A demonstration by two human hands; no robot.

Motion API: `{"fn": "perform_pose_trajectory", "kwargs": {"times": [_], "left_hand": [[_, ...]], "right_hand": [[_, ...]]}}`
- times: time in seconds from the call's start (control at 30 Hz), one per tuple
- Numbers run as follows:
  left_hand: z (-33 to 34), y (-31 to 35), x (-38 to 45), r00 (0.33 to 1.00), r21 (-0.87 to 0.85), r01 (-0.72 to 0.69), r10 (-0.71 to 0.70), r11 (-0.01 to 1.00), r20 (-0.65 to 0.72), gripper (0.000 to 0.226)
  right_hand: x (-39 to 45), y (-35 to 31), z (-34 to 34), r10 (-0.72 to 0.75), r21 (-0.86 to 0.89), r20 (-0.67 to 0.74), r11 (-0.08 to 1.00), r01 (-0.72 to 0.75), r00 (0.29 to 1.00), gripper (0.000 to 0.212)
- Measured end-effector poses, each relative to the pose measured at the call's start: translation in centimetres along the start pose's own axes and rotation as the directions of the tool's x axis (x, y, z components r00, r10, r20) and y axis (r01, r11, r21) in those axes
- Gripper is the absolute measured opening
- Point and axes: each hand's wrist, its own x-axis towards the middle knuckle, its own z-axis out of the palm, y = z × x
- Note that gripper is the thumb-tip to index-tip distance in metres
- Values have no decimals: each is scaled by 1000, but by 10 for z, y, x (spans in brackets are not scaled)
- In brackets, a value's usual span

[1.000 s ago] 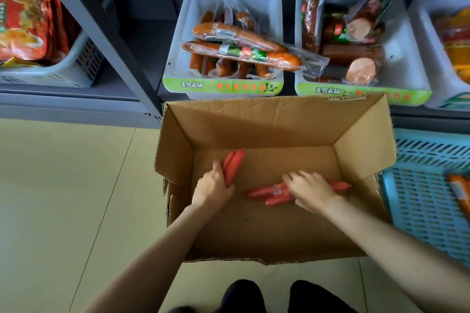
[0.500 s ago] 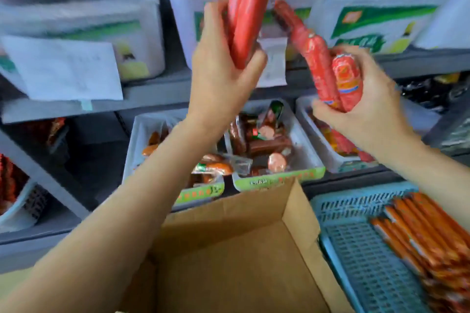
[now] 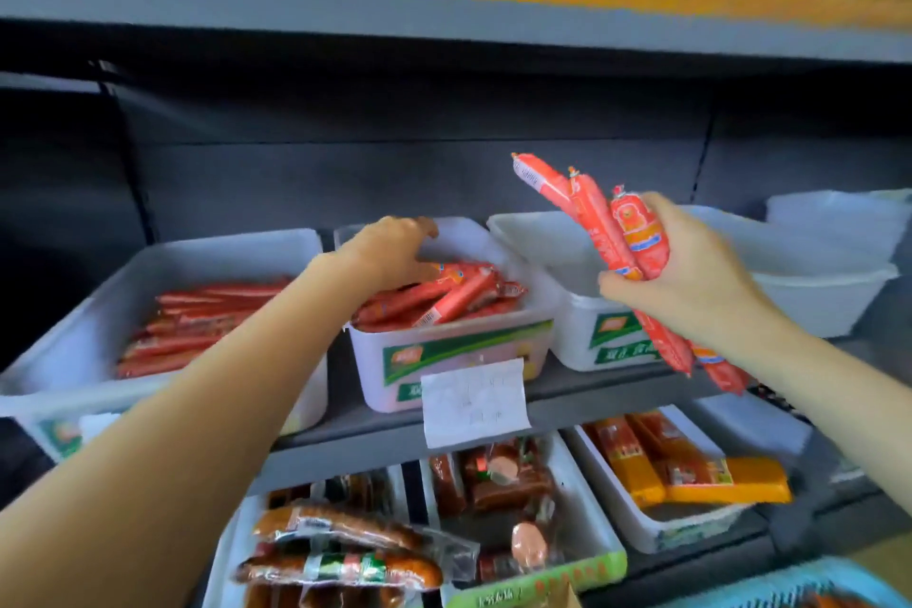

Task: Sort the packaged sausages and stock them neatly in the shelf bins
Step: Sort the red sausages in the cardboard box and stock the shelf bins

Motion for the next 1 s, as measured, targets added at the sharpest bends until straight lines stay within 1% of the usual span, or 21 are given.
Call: {"fn": "perform_pose_trajectory", "kwargs": {"times": [0.07,0.13,0.2,0.3,0.33,0.4,0.47,0.53,0.6,0.67,0.7,0.73,0.8,0.83,0.87,0.9,0.93,0.97,1.0], "left_hand": [[-9,-12,-9,1000,-3,12,-12,1000,-21,44],[-16,-21,-23,1000,33,23,-24,999,18,32],[-20,-29,-37,997,77,34,-38,996,59,30],[-22,-36,-51,991,99,29,-41,995,124,31],[-22,-38,-54,989,98,28,-41,995,141,30],[-20,-44,-57,988,92,25,-39,995,152,31],[-19,-48,-59,987,71,30,-41,997,155,32],[-18,-50,-59,988,42,39,-45,998,148,32],[-18,-49,-58,991,46,37,-42,998,123,34],[-17,-48,-57,994,58,33,-39,998,105,35],[-17,-49,-56,994,50,36,-41,998,98,36],[-18,-49,-57,994,38,41,-45,998,95,36],[-18,-50,-58,994,35,40,-44,999,103,37],[-18,-50,-58,993,37,43,-46,998,111,38],[-18,-49,-58,992,37,47,-51,998,119,39],[-18,-49,-57,991,40,53,-57,998,123,40],[-17,-48,-56,991,39,56,-61,998,121,42],[-16,-46,-54,991,36,60,-64,998,116,43],[-15,-44,-53,992,26,61,-63,998,107,44]], "right_hand": [[17,-8,5,-18,-38,57,999,20,998,48],[42,-20,17,-60,-158,129,984,80,990,49],[73,-37,39,-104,-275,260,945,177,960,39],[110,-61,85,-71,-459,513,819,343,855,31],[118,-63,101,-60,-463,568,801,379,821,27],[126,-59,124,-57,-392,652,828,401,756,21],[122,-48,130,-73,-332,672,859,389,737,19],[118,-38,125,-100,-291,651,882,370,752,21],[118,-32,118,-137,-229,601,915,333,787,24],[122,-29,116,-165,-169,511,943,287,843,19],[124,-29,118,-160,-148,493,953,264,855,16],[125,-28,121,-140,-164,523,952,260,841,15],[123,-26,130,-63,-307,637,893,328,769,15],[121,-22,134,-24,-356,663,869,343,748,24],[121,-18,135,14,-375,658,873,312,753,37],[122,-14,130,52,-370,633,896,243,772,51],[124,-9,122,82,-353,603,920,173,793,61],[127,-4,114,102,-335,593,933,129,799,61],[128,1,104,109,-323,606,939,118,788,51]]}}
